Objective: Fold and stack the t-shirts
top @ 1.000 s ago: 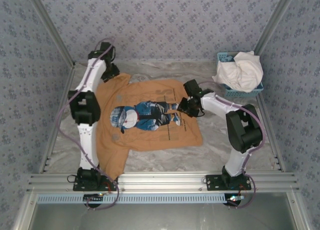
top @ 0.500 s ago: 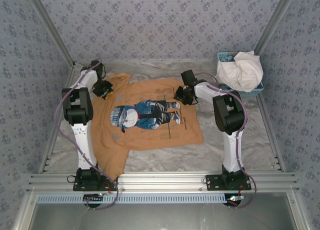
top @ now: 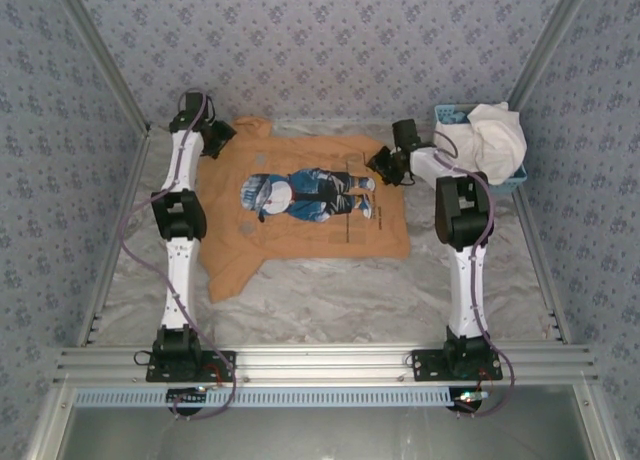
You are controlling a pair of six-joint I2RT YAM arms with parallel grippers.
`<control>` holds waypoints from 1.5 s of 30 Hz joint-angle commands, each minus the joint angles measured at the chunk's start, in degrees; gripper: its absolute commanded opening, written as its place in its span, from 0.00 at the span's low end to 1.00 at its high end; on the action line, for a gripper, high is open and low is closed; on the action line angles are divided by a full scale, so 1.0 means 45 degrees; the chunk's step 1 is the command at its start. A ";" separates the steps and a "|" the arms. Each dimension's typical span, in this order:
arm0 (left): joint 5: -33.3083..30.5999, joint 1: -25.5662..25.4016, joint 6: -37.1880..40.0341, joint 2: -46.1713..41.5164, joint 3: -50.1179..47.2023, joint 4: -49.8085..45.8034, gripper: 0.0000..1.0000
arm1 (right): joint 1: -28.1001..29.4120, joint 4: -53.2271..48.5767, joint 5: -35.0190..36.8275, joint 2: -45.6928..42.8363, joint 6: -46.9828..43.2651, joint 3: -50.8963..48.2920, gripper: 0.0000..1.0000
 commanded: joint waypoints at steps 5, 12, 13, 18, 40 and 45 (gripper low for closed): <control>-0.2907 -0.0647 0.1311 -0.6033 -0.5117 -0.2325 0.61 | -0.0006 -0.0408 0.0655 -0.2585 -0.0722 -0.0412 0.45; -0.1365 -0.0440 0.0941 -1.2479 -1.6411 -0.1364 0.51 | 0.0241 -0.0732 0.1837 -0.6802 -0.0345 -0.5144 0.41; -0.1202 -0.0436 0.0808 -1.3258 -1.7899 -0.1520 0.47 | 0.0284 -0.0824 0.1983 -0.7375 -0.0264 -0.5954 0.39; -0.0573 -0.0683 0.0621 -1.6673 -2.3331 -0.2146 0.39 | 0.0609 -0.1685 0.1992 -1.0275 -0.0154 -0.9327 0.38; 0.0230 -0.2979 -0.1095 -1.9343 -2.8757 0.0707 0.43 | 0.0104 -0.3131 0.0338 -1.2536 -0.1796 -1.2723 0.41; -0.0512 -0.3235 -0.1442 -1.9021 -2.8675 0.1794 0.26 | -0.0025 -0.3412 0.1056 -1.2871 -0.1763 -1.2896 0.41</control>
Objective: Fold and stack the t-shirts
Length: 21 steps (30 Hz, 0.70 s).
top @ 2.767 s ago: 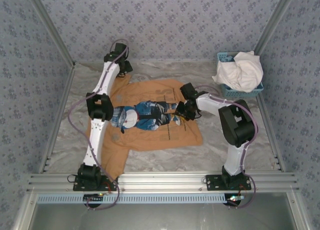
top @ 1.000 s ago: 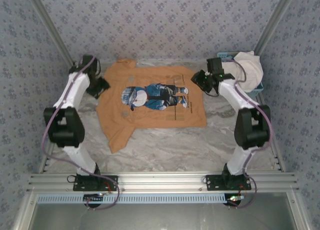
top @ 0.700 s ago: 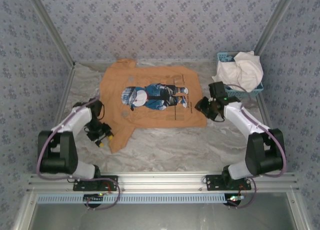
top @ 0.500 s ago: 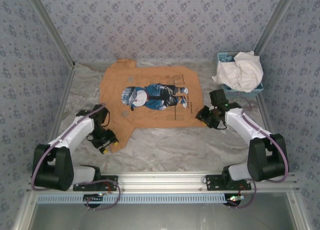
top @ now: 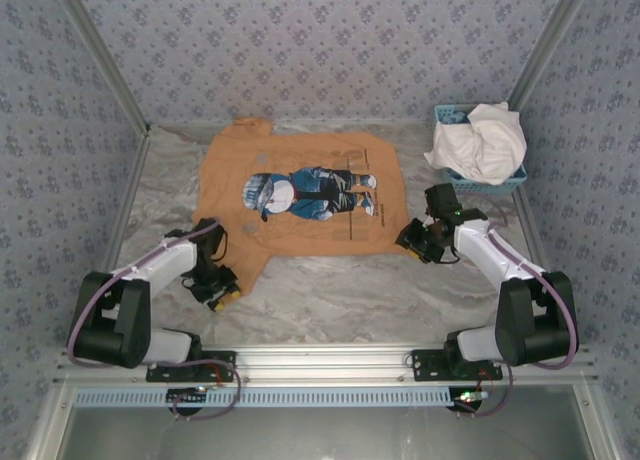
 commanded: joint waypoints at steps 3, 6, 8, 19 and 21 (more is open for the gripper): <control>-0.1574 -0.0364 -0.0710 -0.1316 -0.0126 0.0932 0.06 | -0.0308 -0.0610 0.0989 -0.0351 -0.0159 -0.0052 0.40; -0.2123 -0.0345 -0.1092 -0.2574 -0.0208 0.0310 0.00 | -0.0386 -0.0503 0.1411 0.0225 -0.0148 0.0097 0.37; -0.1965 -0.0326 -0.1190 -0.3004 -0.0281 0.0091 0.00 | -0.0378 -0.0271 0.1499 0.0736 -0.0039 0.0098 0.35; -0.1493 -0.0326 -0.1011 -0.3485 -0.0257 -0.0595 0.00 | -0.0377 0.1440 0.1201 0.2574 0.0711 0.0282 0.28; -0.1479 -0.0326 -0.0986 -0.3522 -0.0228 -0.0617 0.00 | -0.0396 0.1593 0.1132 0.2797 0.0749 0.0248 0.26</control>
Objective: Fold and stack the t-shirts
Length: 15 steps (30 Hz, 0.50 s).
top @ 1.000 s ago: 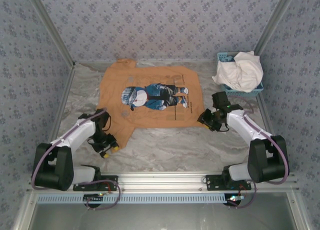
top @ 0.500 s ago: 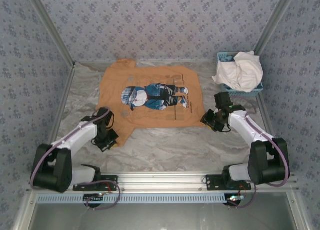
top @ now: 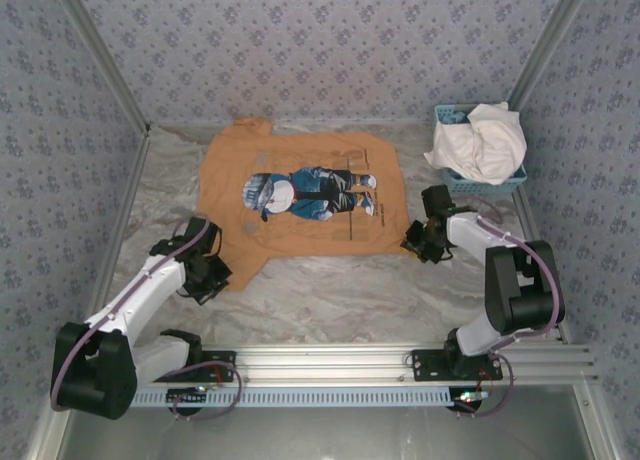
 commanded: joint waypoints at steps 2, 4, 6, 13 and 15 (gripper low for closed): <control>0.0082 -0.0005 -0.0058 -0.0280 -0.0010 -0.0542 0.00 | -0.0079 0.0486 0.0116 0.0535 0.0315 0.0181 0.22; 0.0058 -0.0005 -0.0049 -0.0377 0.0100 -0.0580 0.00 | -0.0084 0.0842 0.0158 0.0590 0.0285 0.0180 0.15; -0.0044 -0.0005 -0.0052 -0.0533 0.0317 -0.0733 0.00 | -0.0040 0.1118 0.0442 0.0507 0.0184 0.0402 0.04; -0.0706 0.0014 -0.0098 -0.1182 0.2723 -0.1706 0.00 | 0.0273 -0.0413 0.1165 -0.0615 -0.0488 0.2347 0.00; -0.0822 -0.0004 -0.0115 -0.1227 0.3372 -0.2046 0.00 | 0.0285 -0.0975 0.1365 -0.1012 -0.0618 0.2665 0.00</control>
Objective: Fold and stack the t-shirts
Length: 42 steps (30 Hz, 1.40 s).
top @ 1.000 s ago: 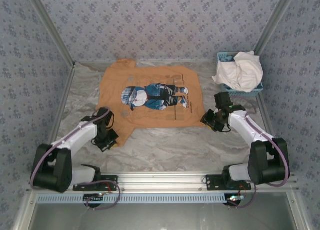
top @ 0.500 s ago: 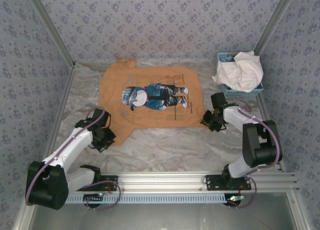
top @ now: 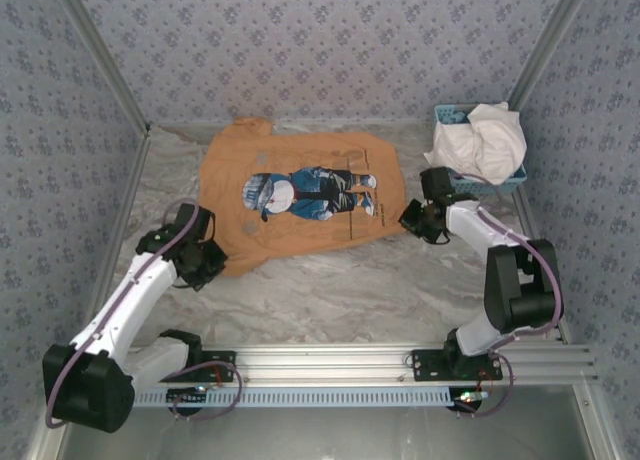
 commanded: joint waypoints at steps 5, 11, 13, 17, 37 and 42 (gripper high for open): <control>-0.0452 -0.0025 -0.0322 -0.1104 0.1453 -0.1843 0.00 | 0.0095 -0.2458 0.0513 -0.1777 -0.0475 0.0422 0.00; 0.0066 -0.0187 -0.0502 -0.2914 0.0540 -0.3342 0.00 | 0.0463 -0.3843 0.0940 -0.3608 -0.0450 -0.0962 0.00; 0.0630 -0.0411 -0.0575 -0.3421 -0.0302 -0.3586 0.00 | 0.0562 -0.4187 0.0915 -0.4175 -0.0358 -0.1606 0.00; 0.1302 -0.1021 -0.0590 -0.4008 -0.1511 -0.3804 0.00 | 0.0779 -0.4562 0.0751 -0.4905 0.0013 -0.2836 0.00; 0.0601 -0.0834 0.2166 0.3361 0.3556 -0.0710 0.00 | 0.0233 -0.3671 0.0815 -0.2064 0.0101 -0.1417 0.00; 0.0106 -0.0119 0.3110 0.4945 0.5076 -0.0744 0.00 | -0.0195 -0.3277 0.0695 -0.0992 0.0058 -0.0439 0.00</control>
